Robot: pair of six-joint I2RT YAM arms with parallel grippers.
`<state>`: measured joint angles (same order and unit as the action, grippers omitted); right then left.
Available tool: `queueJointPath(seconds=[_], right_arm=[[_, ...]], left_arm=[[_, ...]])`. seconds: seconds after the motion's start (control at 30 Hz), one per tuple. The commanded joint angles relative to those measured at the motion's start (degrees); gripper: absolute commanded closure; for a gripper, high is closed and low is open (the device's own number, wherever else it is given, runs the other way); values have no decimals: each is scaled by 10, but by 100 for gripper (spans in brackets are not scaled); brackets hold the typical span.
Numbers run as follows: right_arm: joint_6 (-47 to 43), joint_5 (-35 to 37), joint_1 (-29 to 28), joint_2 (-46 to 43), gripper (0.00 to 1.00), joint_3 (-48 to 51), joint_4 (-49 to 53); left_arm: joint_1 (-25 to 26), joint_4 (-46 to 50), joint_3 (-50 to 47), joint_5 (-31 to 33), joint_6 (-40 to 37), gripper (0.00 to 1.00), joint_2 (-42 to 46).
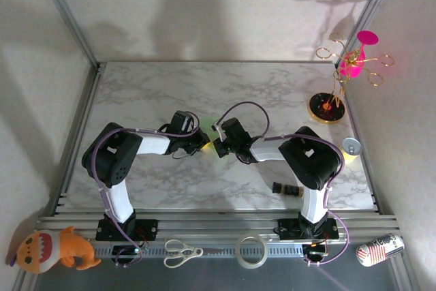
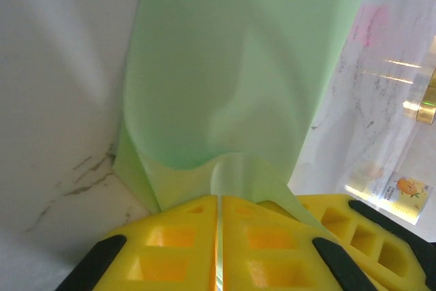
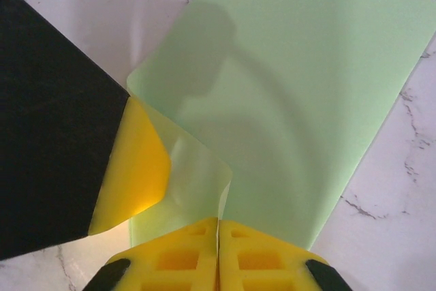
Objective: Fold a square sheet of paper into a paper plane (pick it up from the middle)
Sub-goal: Third fold the triangle at the center of the table.
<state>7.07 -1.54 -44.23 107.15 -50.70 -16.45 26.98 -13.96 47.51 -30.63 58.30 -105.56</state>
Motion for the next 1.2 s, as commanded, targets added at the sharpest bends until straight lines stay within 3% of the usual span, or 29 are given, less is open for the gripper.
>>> queueJointPath(seconds=[0.0,0.3,0.53,0.7,0.8,1.07,1.17], right_arm=[[1,1,4,21,90,-3,44],[18,-3,7,-2,85,-11,44],[73,-11,24,-82,60,-18,53],[106,-30,30,-118,56,-23,106],[134,-75,30,-117,58,-34,150],[180,-199,29,-82,87,-40,170],[177,-208,28,-65,91,-48,178]], left_arm=[[4,10,0,8,-13,90,-11],[4,29,0,21,-19,90,-13],[4,46,0,33,-25,91,-14],[4,46,0,33,-22,91,-14],[4,48,-1,35,-21,91,-12],[4,53,-5,43,-13,91,-11],[4,59,-5,48,-13,92,-11]])
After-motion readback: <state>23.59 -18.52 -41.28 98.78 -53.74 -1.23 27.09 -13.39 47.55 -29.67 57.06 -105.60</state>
